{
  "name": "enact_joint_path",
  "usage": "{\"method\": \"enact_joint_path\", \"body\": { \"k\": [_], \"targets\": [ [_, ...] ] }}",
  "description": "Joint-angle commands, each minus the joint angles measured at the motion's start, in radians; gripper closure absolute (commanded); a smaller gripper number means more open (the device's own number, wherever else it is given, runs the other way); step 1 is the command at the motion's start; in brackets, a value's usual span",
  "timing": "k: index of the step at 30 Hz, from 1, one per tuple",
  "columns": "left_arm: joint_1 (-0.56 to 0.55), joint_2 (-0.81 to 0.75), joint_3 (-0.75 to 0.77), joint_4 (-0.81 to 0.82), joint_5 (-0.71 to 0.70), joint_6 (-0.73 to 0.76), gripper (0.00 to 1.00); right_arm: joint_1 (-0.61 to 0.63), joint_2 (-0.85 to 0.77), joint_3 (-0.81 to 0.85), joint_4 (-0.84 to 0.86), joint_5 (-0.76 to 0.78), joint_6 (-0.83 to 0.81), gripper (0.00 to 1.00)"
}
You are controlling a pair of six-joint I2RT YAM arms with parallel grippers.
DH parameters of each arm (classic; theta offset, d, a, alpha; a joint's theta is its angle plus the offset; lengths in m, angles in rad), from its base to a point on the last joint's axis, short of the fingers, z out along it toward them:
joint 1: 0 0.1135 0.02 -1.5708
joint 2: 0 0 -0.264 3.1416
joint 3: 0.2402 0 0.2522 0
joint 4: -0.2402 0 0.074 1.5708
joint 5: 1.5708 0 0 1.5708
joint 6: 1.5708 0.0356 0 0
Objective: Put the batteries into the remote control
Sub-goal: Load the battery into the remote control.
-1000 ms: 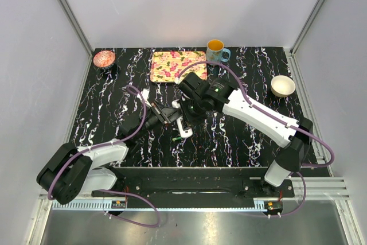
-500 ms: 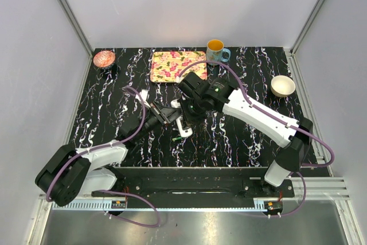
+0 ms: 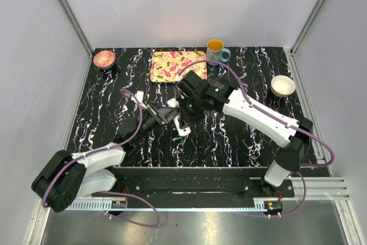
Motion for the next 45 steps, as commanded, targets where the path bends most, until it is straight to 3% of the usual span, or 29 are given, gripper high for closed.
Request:
{"method": "enact_joint_path", "body": {
  "k": [1, 15, 39, 45],
  "targets": [
    [-0.014, -0.046, 0.009, 0.116, -0.005, -0.038, 1.00, -0.003, -0.016, 0.020, 0.044, 0.037, 0.020, 0.99],
    [-0.014, -0.052, 0.015, 0.101, -0.014, -0.073, 1.00, -0.002, -0.015, 0.015, 0.018, 0.091, 0.011, 0.76],
    [-0.014, -0.006, 0.010, 0.104, -0.022, -0.064, 1.00, 0.000, -0.055, 0.109, -0.034, 0.120, 0.034, 0.54],
    [-0.011, 0.003, 0.009, 0.108, -0.017, -0.079, 1.00, -0.002, -0.158, 0.088, -0.001, 0.165, 0.008, 0.50]
  ]
}}
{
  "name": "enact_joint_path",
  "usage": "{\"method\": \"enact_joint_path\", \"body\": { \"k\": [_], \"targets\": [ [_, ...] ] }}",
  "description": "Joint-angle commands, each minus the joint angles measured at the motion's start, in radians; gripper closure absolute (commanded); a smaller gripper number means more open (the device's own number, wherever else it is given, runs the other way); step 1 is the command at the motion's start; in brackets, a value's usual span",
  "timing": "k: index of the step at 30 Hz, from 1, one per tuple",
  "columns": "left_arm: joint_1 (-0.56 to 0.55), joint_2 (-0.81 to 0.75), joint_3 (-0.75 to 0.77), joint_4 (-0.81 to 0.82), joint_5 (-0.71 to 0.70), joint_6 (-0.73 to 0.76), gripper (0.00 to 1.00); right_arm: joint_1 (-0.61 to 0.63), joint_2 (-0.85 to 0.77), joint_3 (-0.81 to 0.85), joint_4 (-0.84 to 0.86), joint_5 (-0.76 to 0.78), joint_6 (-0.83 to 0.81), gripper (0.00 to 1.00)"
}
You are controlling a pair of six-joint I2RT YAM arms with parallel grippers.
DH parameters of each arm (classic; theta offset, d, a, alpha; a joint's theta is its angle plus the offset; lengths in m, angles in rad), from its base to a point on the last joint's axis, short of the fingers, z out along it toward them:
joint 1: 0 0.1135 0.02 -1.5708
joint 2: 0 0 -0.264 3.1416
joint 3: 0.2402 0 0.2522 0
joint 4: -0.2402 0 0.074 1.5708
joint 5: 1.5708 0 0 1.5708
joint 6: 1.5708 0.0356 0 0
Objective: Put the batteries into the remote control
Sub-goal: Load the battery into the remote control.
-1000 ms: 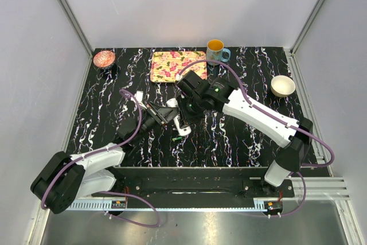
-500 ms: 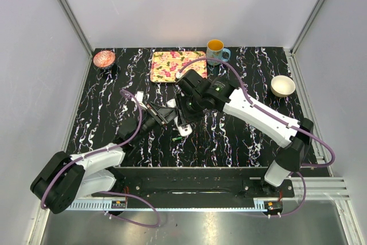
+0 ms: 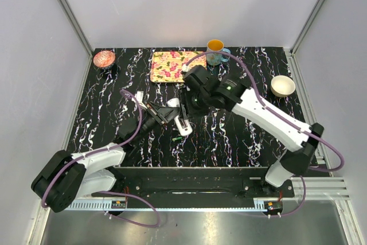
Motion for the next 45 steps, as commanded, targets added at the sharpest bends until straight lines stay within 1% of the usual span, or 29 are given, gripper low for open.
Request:
{"method": "enact_joint_path", "body": {
  "k": [1, 2, 3, 4, 5, 6, 7, 8, 9, 10, 11, 12, 13, 15, 17, 20, 25, 29, 39, 45],
  "targets": [
    [0.003, 0.008, 0.010, 0.117, 0.007, -0.039, 1.00, 0.000, -0.180, -0.022, 0.084, 0.074, -0.029, 0.50],
    [0.006, 0.013, 0.010, 0.123, 0.013, -0.048, 1.00, -0.001, -0.210, -0.106, 0.116, 0.087, -0.034, 0.50],
    [0.008, 0.014, 0.013, 0.126, 0.023, -0.052, 1.00, -0.001, -0.242, -0.155, 0.159, 0.079, -0.038, 0.50],
    [0.012, 0.016, 0.015, 0.129, 0.033, -0.058, 1.00, -0.001, -0.306, -0.208, 0.261, 0.067, -0.057, 0.50],
    [0.015, 0.019, 0.015, 0.133, 0.039, -0.069, 1.00, -0.001, -0.343, -0.313, 0.308, 0.062, -0.061, 0.50],
    [0.017, 0.020, 0.016, 0.137, 0.056, -0.074, 1.00, -0.001, -0.374, -0.366, 0.356, 0.068, -0.065, 0.49],
    [0.021, 0.022, 0.016, 0.145, 0.066, -0.081, 1.00, -0.001, -0.441, -0.418, 0.459, 0.064, -0.083, 0.48],
    [0.023, 0.028, 0.015, 0.149, 0.077, -0.094, 1.00, 0.000, -0.475, -0.517, 0.515, 0.056, -0.092, 0.46],
    [0.024, 0.030, 0.018, 0.152, 0.100, -0.100, 1.00, -0.001, -0.510, -0.562, 0.564, 0.052, -0.097, 0.37],
    [0.031, 0.031, 0.019, 0.152, 0.112, -0.103, 1.00, -0.001, -0.573, -0.600, 0.644, 0.055, -0.101, 0.32],
    [0.031, 0.036, 0.021, 0.149, 0.125, -0.112, 1.00, -0.001, -0.598, -0.659, 0.673, 0.058, -0.106, 0.27],
    [0.032, 0.039, 0.025, 0.146, 0.151, -0.117, 1.00, -0.001, -0.618, -0.680, 0.693, 0.045, -0.117, 0.23],
    [0.034, 0.040, 0.030, 0.140, 0.162, -0.120, 1.00, -0.001, -0.635, -0.696, 0.719, 0.036, -0.140, 0.22],
    [0.034, 0.051, 0.041, 0.131, 0.195, -0.128, 1.00, 0.000, -0.638, -0.734, 0.739, 0.024, -0.155, 0.20],
    [0.034, 0.056, 0.048, 0.117, 0.212, -0.131, 1.00, 0.000, -0.646, -0.788, 0.798, -0.013, -0.157, 0.19],
    [0.034, 0.051, 0.068, 0.070, 0.231, -0.123, 1.00, -0.001, -0.669, -0.845, 0.896, -0.056, -0.163, 0.18],
    [0.032, 0.050, 0.102, 0.048, 0.251, -0.128, 1.00, -0.001, -0.644, -0.862, 0.926, -0.096, -0.192, 0.18],
    [0.032, 0.037, 0.119, 0.025, 0.264, -0.123, 1.00, -0.001, -0.661, -0.894, 0.963, -0.116, -0.197, 0.19],
    [0.032, 0.023, 0.121, 0.027, 0.275, -0.144, 1.00, -0.003, -0.667, -0.921, 0.983, -0.137, -0.220, 0.22],
    [0.031, 0.008, 0.120, 0.014, 0.277, -0.151, 1.00, -0.003, -0.669, -0.928, 0.960, -0.146, -0.249, 0.24]
  ]
}}
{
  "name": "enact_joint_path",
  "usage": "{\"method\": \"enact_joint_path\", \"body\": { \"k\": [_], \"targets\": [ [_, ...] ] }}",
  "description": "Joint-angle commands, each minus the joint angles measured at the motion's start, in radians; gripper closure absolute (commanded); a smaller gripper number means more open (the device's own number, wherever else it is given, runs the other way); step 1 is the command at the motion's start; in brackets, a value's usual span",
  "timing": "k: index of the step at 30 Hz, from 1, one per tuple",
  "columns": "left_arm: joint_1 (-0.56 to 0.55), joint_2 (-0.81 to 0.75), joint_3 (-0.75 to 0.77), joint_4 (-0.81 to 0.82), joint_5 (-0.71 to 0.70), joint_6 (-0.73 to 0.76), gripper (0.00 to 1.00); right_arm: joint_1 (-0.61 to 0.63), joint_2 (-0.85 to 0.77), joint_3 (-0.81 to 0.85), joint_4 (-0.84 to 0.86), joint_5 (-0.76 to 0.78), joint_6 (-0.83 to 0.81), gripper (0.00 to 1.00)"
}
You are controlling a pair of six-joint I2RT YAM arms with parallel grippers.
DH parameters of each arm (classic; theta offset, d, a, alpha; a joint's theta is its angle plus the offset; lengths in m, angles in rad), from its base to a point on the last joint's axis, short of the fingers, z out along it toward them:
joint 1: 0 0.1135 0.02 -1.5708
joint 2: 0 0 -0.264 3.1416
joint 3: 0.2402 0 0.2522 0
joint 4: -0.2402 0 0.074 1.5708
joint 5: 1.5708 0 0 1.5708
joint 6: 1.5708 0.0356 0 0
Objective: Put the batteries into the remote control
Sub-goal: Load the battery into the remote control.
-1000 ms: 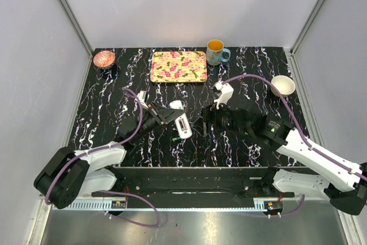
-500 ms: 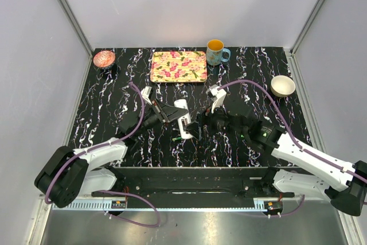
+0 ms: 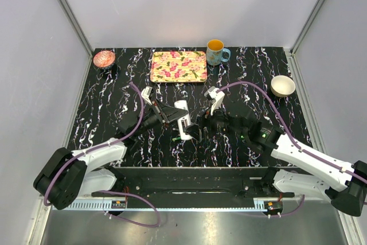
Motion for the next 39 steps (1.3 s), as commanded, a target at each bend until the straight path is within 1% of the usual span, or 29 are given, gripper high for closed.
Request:
{"method": "enact_joint_path", "body": {
  "k": [1, 16, 26, 39],
  "targets": [
    [0.002, -0.033, 0.037, 0.044, 0.020, -0.022, 1.00, -0.001, -0.025, -0.007, 0.030, -0.021, -0.037, 0.24],
    [-0.014, -0.053, 0.032, 0.039, 0.011, -0.019, 1.00, -0.002, 0.023, -0.008, 0.023, -0.019, -0.027, 0.27],
    [-0.037, -0.054, 0.028, 0.079, 0.012, -0.025, 1.00, -0.002, 0.040, -0.002, 0.025, 0.002, -0.027, 0.28],
    [-0.052, -0.048, 0.015, 0.219, 0.038, -0.057, 1.00, -0.013, 0.069, -0.007, 0.056, -0.012, -0.016, 0.34]
  ]
}}
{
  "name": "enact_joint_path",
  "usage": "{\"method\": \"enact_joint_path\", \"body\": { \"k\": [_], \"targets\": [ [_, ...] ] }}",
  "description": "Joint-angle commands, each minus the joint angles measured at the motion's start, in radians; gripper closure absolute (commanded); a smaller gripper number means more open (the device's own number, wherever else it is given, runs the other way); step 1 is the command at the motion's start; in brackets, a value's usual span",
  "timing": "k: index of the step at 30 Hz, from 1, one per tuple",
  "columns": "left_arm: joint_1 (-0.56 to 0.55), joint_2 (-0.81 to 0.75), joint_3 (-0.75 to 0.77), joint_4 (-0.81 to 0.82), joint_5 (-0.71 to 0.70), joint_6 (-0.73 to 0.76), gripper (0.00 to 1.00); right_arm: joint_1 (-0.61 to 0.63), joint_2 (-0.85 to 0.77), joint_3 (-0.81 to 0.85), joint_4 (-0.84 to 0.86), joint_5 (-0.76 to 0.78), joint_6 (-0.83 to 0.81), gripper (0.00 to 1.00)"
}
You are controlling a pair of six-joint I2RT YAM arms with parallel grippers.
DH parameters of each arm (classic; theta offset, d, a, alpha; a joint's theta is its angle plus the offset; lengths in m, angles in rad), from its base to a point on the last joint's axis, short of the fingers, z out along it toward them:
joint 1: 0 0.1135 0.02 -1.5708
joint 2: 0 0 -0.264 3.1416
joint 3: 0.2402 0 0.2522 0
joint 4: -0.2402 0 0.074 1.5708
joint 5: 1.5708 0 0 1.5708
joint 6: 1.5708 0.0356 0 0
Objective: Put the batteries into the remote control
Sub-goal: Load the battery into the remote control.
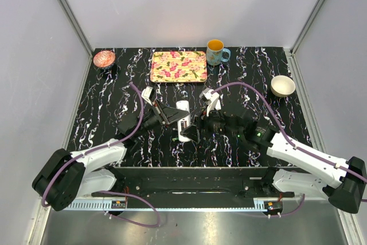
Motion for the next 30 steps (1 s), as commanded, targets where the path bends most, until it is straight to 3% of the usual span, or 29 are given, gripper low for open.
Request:
{"method": "enact_joint_path", "body": {
  "k": [1, 30],
  "targets": [
    [-0.024, -0.025, 0.017, 0.198, 0.039, -0.053, 1.00, -0.014, 0.023, 0.003, 0.018, 0.041, -0.008, 0.35],
    [-0.068, -0.060, 0.005, 0.150, 0.006, 0.007, 1.00, -0.096, 0.067, -0.026, 0.127, -0.065, 0.138, 0.41]
  ]
}}
